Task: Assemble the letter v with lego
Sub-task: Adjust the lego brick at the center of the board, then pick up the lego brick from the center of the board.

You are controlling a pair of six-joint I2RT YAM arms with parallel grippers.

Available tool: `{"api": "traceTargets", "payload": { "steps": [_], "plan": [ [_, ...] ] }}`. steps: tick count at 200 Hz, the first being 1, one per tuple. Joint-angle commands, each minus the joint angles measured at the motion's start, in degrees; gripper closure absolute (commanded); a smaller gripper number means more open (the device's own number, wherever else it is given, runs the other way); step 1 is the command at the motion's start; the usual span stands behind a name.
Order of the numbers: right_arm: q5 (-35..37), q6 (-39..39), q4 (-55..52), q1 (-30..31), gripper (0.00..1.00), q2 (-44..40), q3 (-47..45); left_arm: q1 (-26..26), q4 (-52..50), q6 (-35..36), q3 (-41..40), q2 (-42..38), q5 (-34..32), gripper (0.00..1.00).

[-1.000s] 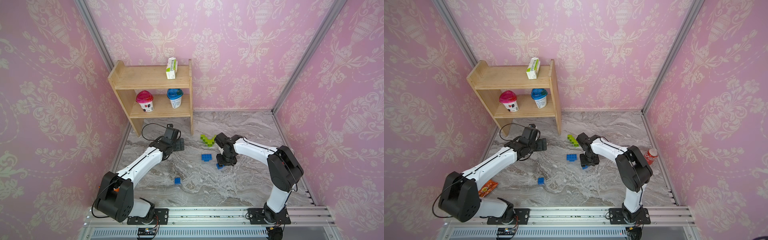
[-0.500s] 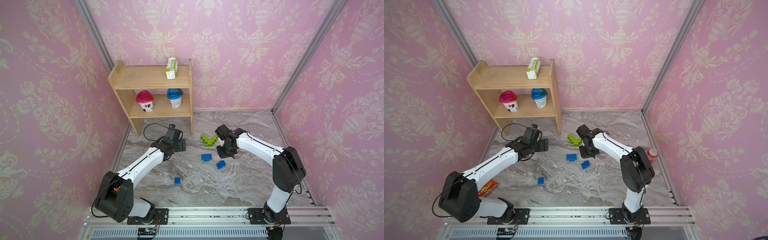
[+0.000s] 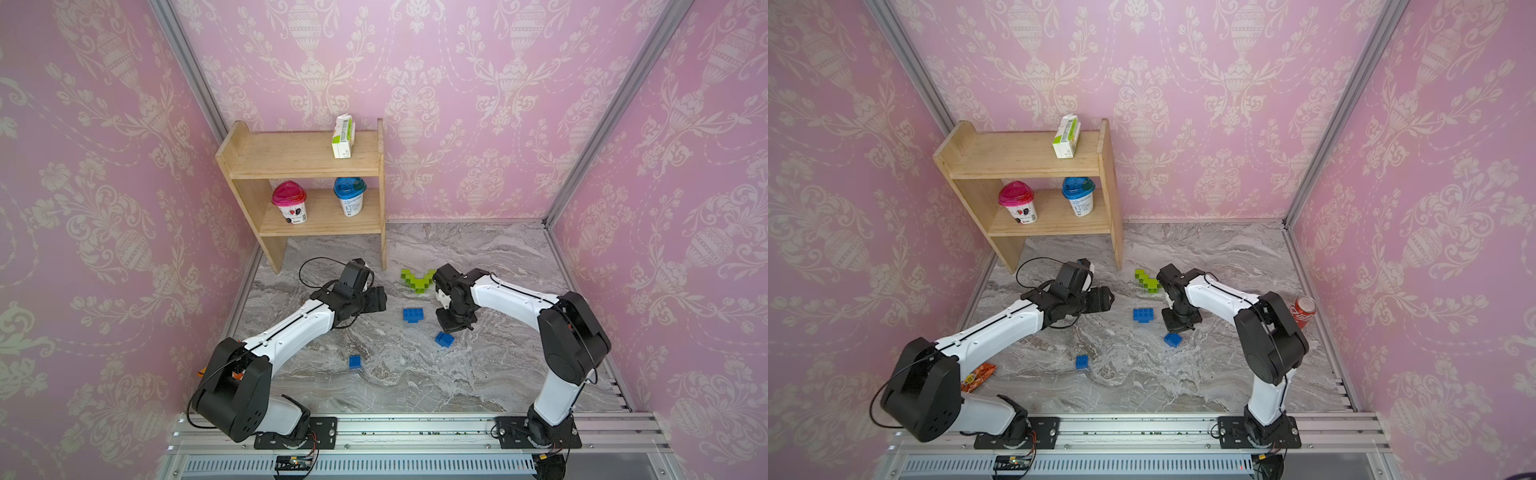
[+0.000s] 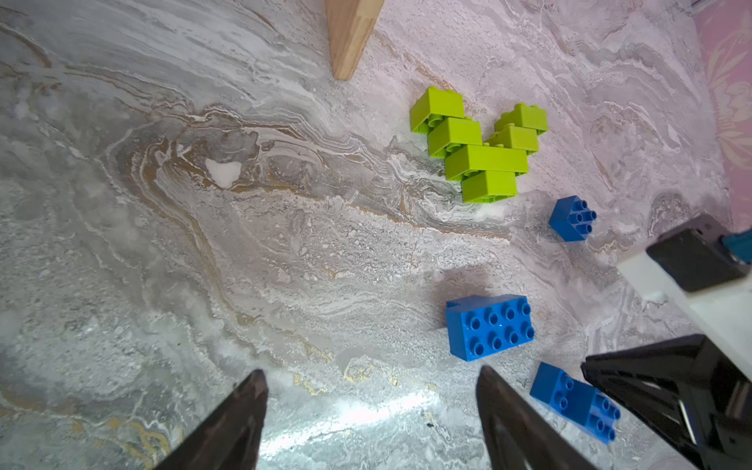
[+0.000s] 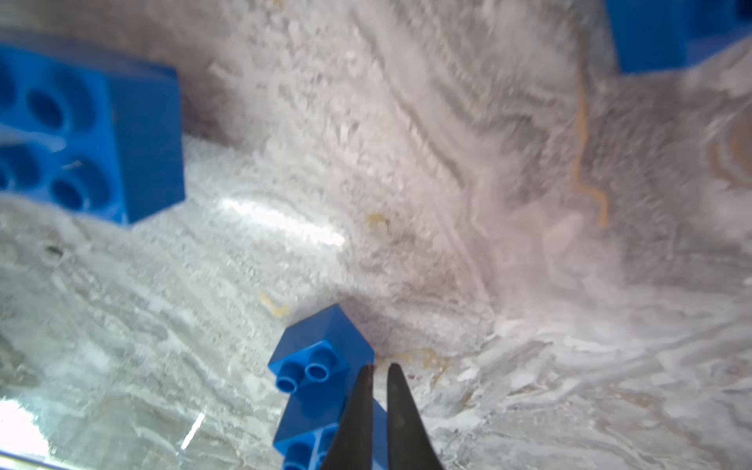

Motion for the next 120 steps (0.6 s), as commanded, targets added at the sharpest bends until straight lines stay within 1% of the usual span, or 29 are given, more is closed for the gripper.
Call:
{"api": "traceTargets", "payload": {
  "steps": [1, 9, 13, 18, 25, 31, 38, 48, 56, 65, 82, 102, 120],
  "plan": [
    [-6.56, 2.5, -1.21, 0.03, 0.84, -6.47, -5.46, -0.28, 0.57, -1.34, -0.81, 0.59, 1.71, 0.19],
    [-3.76, 2.88, -3.23, 0.03, 0.8, -7.6, -5.99, -0.29, 0.6, -1.2, -0.79, 0.61, 1.56, 0.19],
    [-1.63, 2.94, -4.44, -0.02, 0.75, -8.09, -5.94, -0.29, 0.62, -1.24, -0.79, 0.68, 1.53, 0.19],
    [0.88, 2.98, -5.7, 0.01, 0.69, -8.43, -5.73, -0.28, 0.71, -1.15, -0.79, 0.77, 1.57, 0.19],
    [3.8, 2.94, -6.85, 0.01, 0.57, -9.05, -5.43, -0.29, 0.86, -1.16, -0.84, 1.01, 1.86, 0.19],
    [4.68, 2.92, -7.16, 0.07, 0.46, -9.67, -5.19, -0.29, 1.18, -1.15, -0.79, 1.12, 2.45, 0.19],
    [4.87, 3.24, -6.72, 0.39, 0.35, -10.62, -5.13, -0.29, 1.55, -1.3, -0.87, 1.37, 3.38, 0.19],
    [4.88, 3.61, -5.6, 1.72, 0.25, -12.06, -5.39, -0.29, 2.54, -1.82, -1.12, 1.45, 5.31, 0.19],
    [4.81, 3.87, -4.58, 3.21, 0.2, -12.74, -5.75, -0.29, 3.56, -2.45, -1.59, 1.39, 6.61, 0.19],
    [5.12, 4.54, -3.31, 4.85, 0.18, -12.72, -6.0, -0.29, 4.77, -3.33, -2.16, 1.17, 7.56, 0.19],
    [5.79, 5.54, -0.69, 6.32, 0.19, -10.88, -6.47, -0.29, 5.64, -4.3, -2.55, 1.48, 8.68, 0.19],
    [5.81, 5.67, 1.42, 7.73, 0.24, -7.9, -5.88, -0.2, 6.86, -6.02, -2.71, 2.43, 10.91, 0.22],
    [5.14, 5.57, 3.14, 8.02, 0.33, -5.61, -5.9, -0.2, 10.35, -8.8, -4.04, 2.89, 13.28, 0.26]
  ]
}}
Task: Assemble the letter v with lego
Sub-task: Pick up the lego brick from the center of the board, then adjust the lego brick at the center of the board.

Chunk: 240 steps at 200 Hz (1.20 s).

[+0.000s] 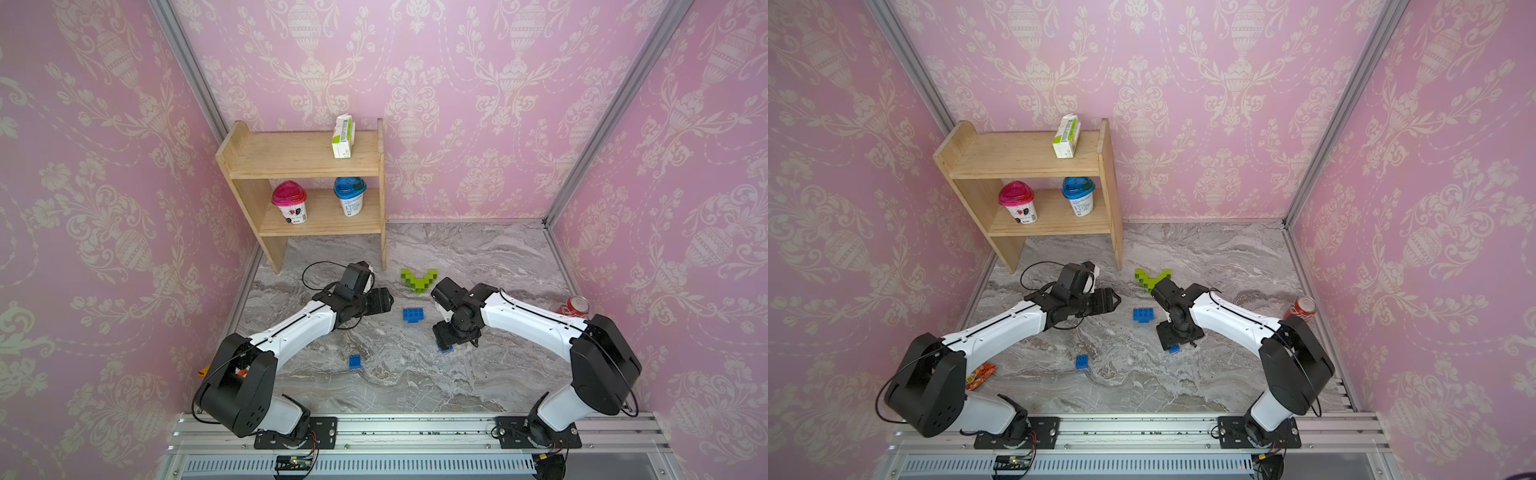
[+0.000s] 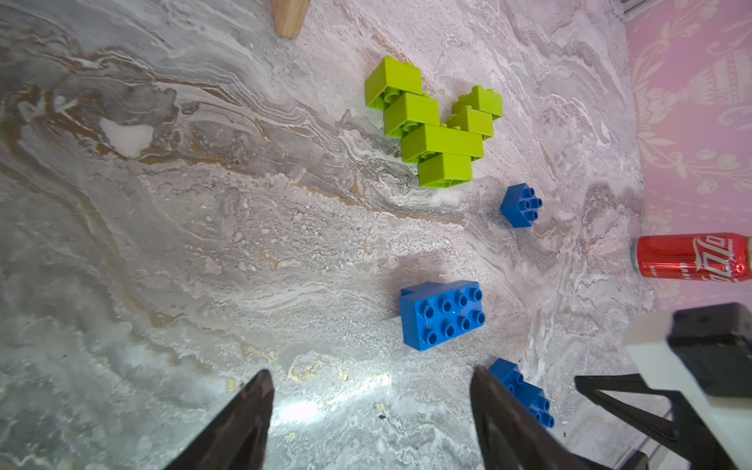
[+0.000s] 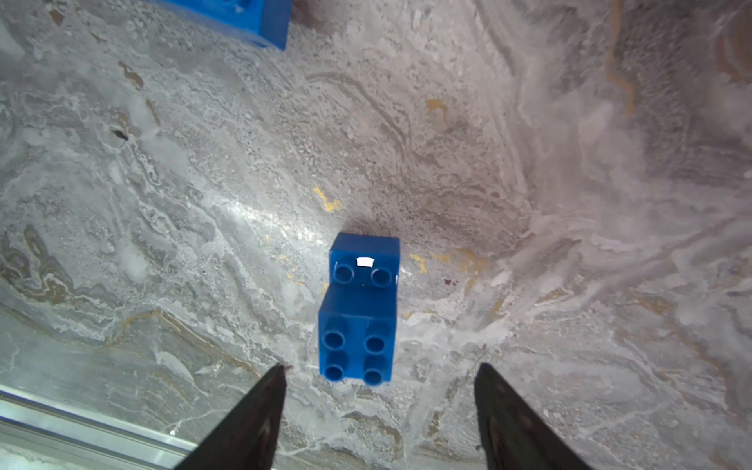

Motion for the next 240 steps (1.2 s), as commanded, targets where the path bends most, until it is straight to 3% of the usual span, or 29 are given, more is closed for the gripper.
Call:
{"api": "traceTargets", "payload": {
  "steps": [1, 30, 86, 100, 145, 176, 213, 240],
  "plan": [
    [0.77, 1.31, 3.04, 0.37, 0.33, 3.32, -0.49, -0.16, 4.6, -4.33, -1.96, 1.27, 4.88, 0.26],
    [-0.22, 1.05, 4.41, 0.39, 0.47, 5.7, -0.82, -0.2, 10.18, -7.92, -4.6, 2.67, 7.92, 0.3],
    [-0.63, 1.22, 6.6, 0.33, 0.51, 7.59, -2.39, -0.05, 19.79, -12.92, -7.61, 6.05, 11.76, 0.34],
    [-0.53, 1.31, 6.55, 0.33, 0.59, 7.49, -2.61, -0.11, 21.79, -14.18, -9.53, 7.25, 12.58, 0.36],
    [-1.47, -1.47, 5.65, -0.85, 0.67, 5.62, -2.02, -0.11, 26.28, -16.39, -11.08, 9.28, 13.82, 0.39],
    [-1.54, -9.02, 2.9, -4.15, 0.88, 2.27, 1.21, -0.05, 27.56, -17.05, -11.82, 9.88, 13.45, 0.43],
    [-8.16, -21.56, 1.28, -8.69, 0.87, 2.02, 7.36, -0.2, 32.55, -19.49, -13.51, 10.98, 14.45, 0.46],
    [-8.77, -32.85, -1.86, -9.16, 0.83, 4.94, 11.28, -0.2, 39.0, -22.64, -14.94, 13.38, 16.09, 0.46]
  ]
}}
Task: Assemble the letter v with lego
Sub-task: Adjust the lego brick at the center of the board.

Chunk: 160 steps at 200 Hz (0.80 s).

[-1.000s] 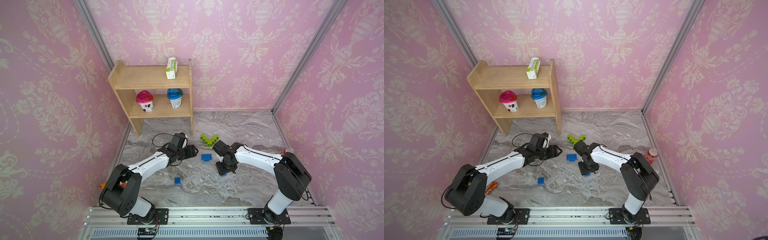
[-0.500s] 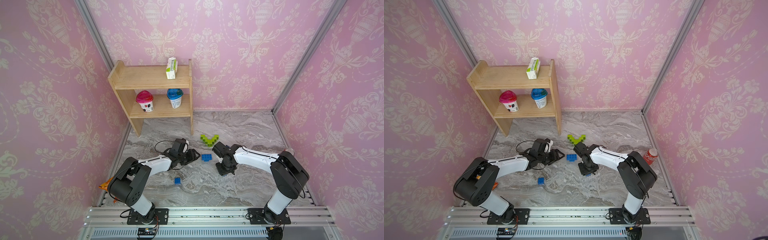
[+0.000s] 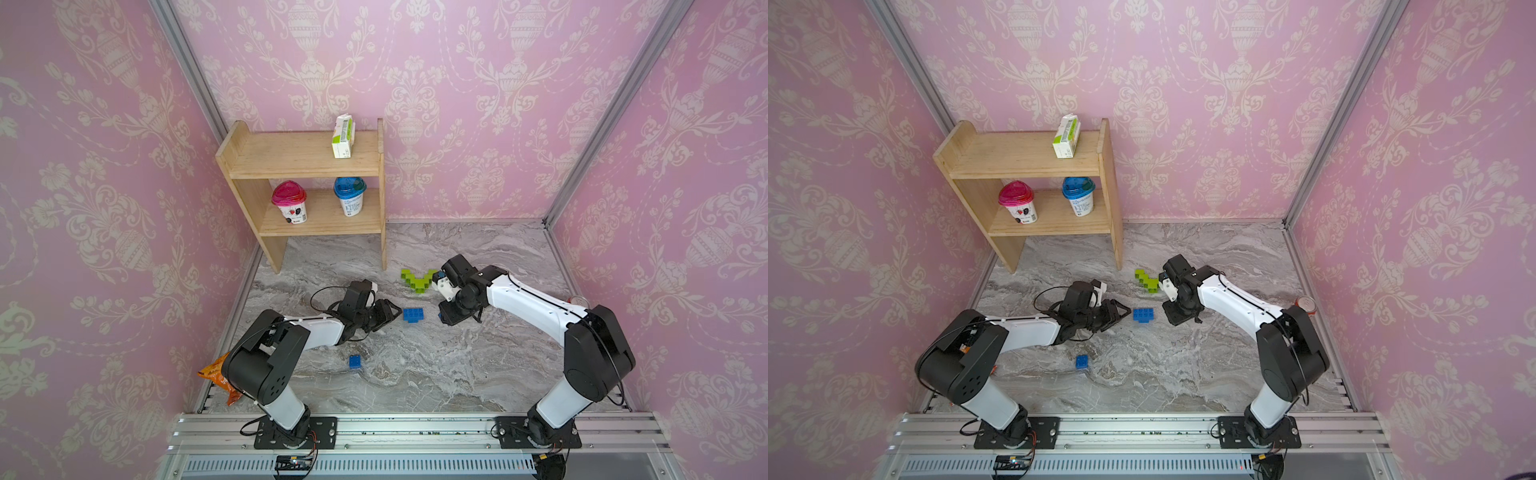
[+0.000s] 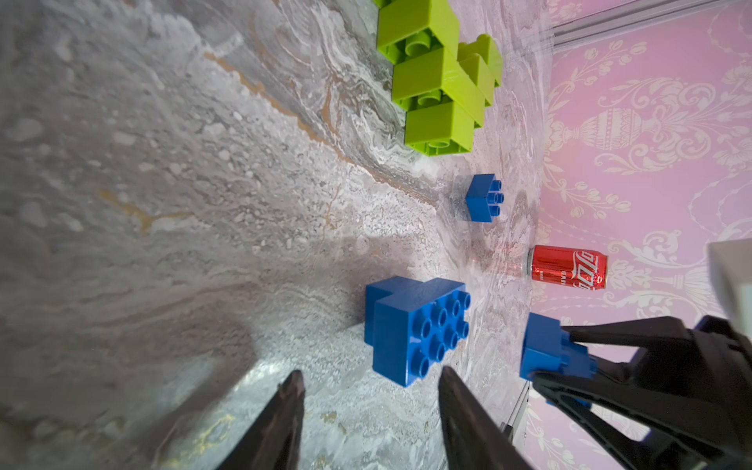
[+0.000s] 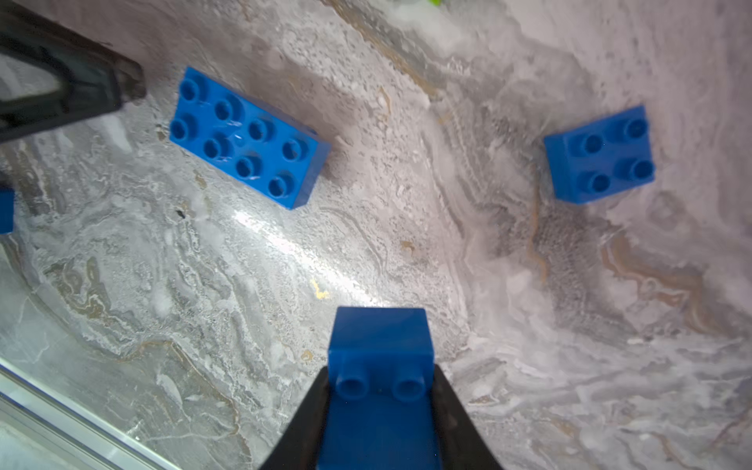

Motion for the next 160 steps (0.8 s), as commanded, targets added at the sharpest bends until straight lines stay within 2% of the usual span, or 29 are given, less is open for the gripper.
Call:
{"api": "traceTargets", "payload": {
  "steps": [1, 23, 103, 160],
  "plan": [
    [-2.66, -13.15, -4.74, 0.02, 0.83, 2.26, 3.72, -0.16, 6.77, -3.7, -1.45, 2.41, 2.63, 0.46],
    [-1.98, -18.52, -6.89, -0.13, 0.83, 4.45, 6.58, -0.28, 9.85, -4.96, -1.5, 3.91, 3.34, 0.45],
    [-2.11, -27.99, -8.75, -0.38, 0.85, 8.62, 10.71, -0.81, 16.77, -8.5, -2.01, 7.41, 5.0, 0.45],
    [-0.51, -30.28, -8.25, -0.38, 0.85, 10.37, 12.85, -1.34, 19.07, -9.71, -1.91, 9.28, 5.11, 0.49]
  ]
}}
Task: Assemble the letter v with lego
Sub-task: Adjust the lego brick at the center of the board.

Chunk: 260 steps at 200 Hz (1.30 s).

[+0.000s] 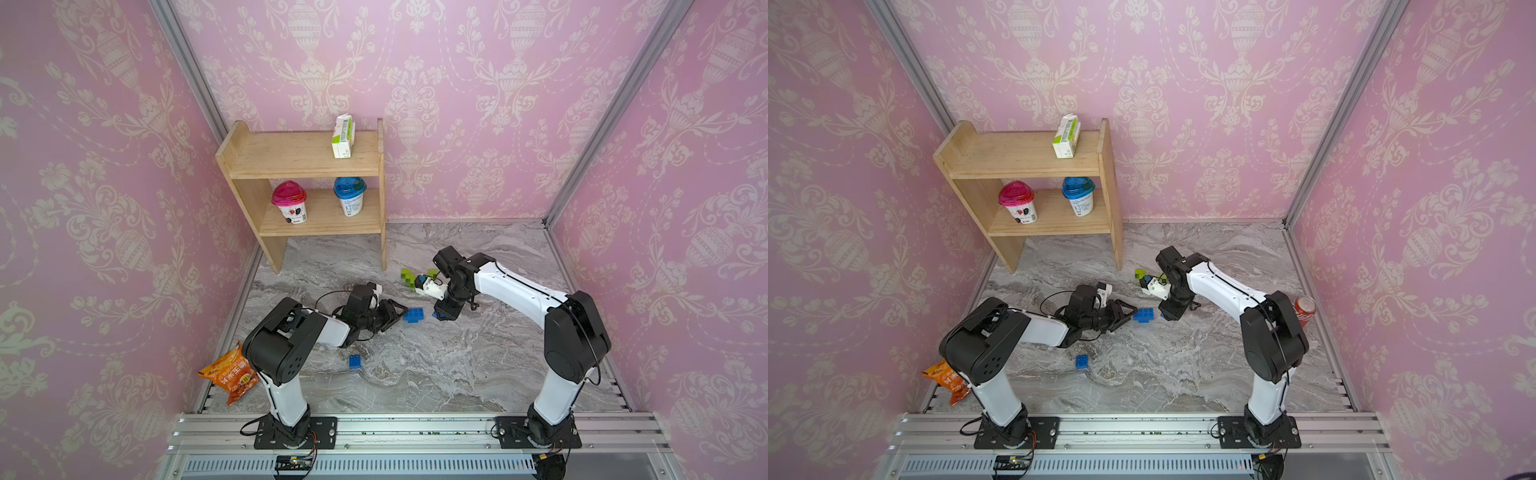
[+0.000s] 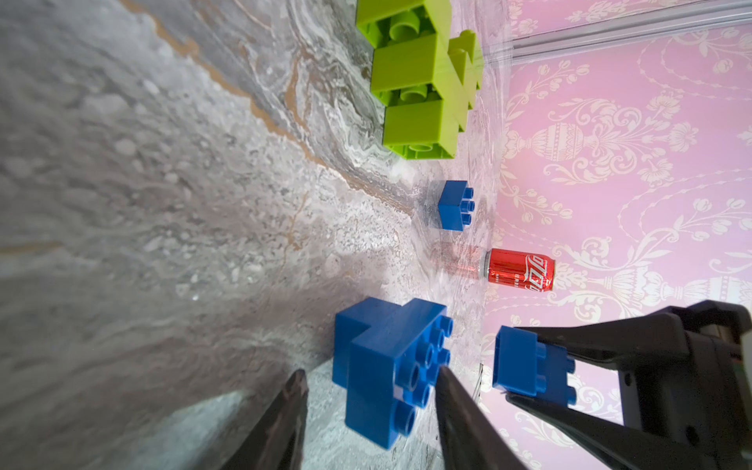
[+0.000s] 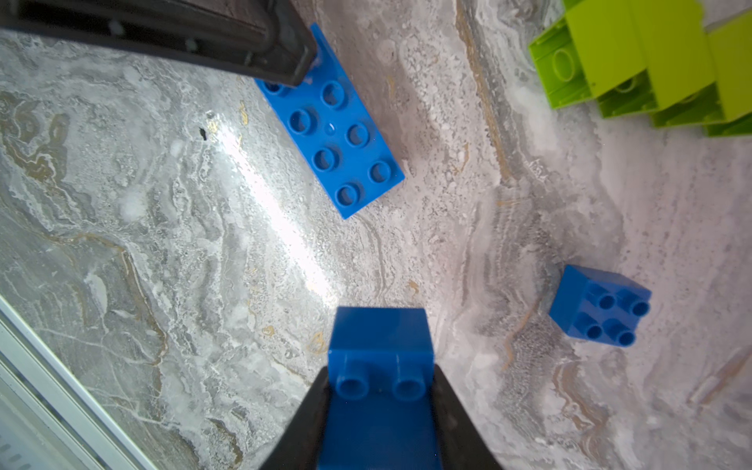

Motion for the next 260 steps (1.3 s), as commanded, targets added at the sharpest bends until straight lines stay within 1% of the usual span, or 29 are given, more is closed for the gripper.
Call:
{"api": "traceTargets", "payload": {
  "steps": [1, 22, 40, 73, 96, 142, 170, 228, 260],
  "plan": [
    [0.89, -2.32, -1.27, -0.27, 0.85, 1.88, 2.69, -0.62, 2.65, -1.31, -0.73, 1.12, 1.16, 0.5],
    [1.5, -3.23, -1.5, -0.27, 0.85, 3.2, 3.76, -0.71, 2.91, -1.34, -0.61, 1.44, 1.21, 0.53],
    [1.44, -5.66, -1.2, -0.18, 0.86, 3.81, 3.91, -0.71, 3.1, -1.44, -0.5, 1.78, 1.3, 0.53],
    [1.67, -10.13, -0.74, -0.18, 0.89, 4.74, 4.67, -0.71, 3.03, -1.6, -0.16, 1.92, 1.47, 0.58],
    [1.6, -12.85, -1.52, -0.18, 0.9, 6.18, 6.1, -0.71, 2.27, -1.34, 0.28, 2.01, 1.58, 0.59],
    [0.01, -17.97, -1.97, -0.01, 0.92, 7.72, 7.73, -0.71, 0.73, -0.68, 1.27, 2.37, 1.67, 0.6],
    [-1.0, -21.13, -2.24, 0.5, 0.94, 7.96, 8.25, -0.71, -0.56, -0.07, 1.97, 2.28, 1.78, 0.64],
    [-0.99, -24.07, -4.28, 2.01, 0.95, 9.91, 10.88, -0.71, -3.62, 1.8, 3.21, 1.41, 1.93, 0.65],
    [-1.36, -25.33, -5.4, 2.54, 0.96, 10.86, 12.0, -0.71, -4.77, 2.54, 3.53, 1.49, 2.04, 0.67]
  ]
}}
